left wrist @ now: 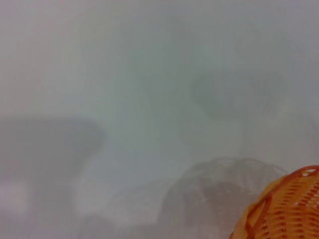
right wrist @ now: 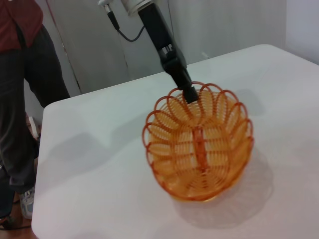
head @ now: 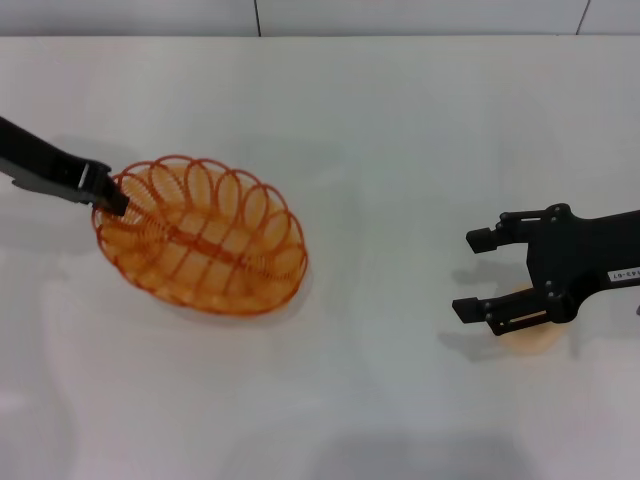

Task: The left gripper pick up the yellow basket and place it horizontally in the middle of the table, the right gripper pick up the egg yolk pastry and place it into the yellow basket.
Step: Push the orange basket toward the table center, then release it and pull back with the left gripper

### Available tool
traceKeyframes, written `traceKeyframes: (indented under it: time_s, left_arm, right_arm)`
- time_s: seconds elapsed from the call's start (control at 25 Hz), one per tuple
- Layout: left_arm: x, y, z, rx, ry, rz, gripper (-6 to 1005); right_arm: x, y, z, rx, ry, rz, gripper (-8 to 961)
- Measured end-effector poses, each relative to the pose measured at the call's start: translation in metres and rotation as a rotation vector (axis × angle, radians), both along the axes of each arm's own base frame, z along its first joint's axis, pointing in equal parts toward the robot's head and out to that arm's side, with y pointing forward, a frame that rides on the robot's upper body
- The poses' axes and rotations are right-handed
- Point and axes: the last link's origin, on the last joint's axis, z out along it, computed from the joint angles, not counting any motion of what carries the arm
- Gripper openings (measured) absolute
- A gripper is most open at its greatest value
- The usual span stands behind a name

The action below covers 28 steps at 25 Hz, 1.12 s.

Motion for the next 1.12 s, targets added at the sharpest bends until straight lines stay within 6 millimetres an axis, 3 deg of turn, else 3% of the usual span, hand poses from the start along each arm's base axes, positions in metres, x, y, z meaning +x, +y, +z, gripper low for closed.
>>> traceKeyframes:
  time_s: [0.6, 1.12]
  left_arm:
    - [0.014, 0.010, -0.014, 0.033, -0.059, 0.162, 76]
    - [0.016, 0.007, -0.046, 0.007, -0.188, 0.256, 76]
  right_arm:
    - [-0.005, 0.001, 0.009, 0.002, 0.020, 0.017, 859]
    - [-0.008, 0.001, 0.009, -0.006, 0.018, 0.036, 859]
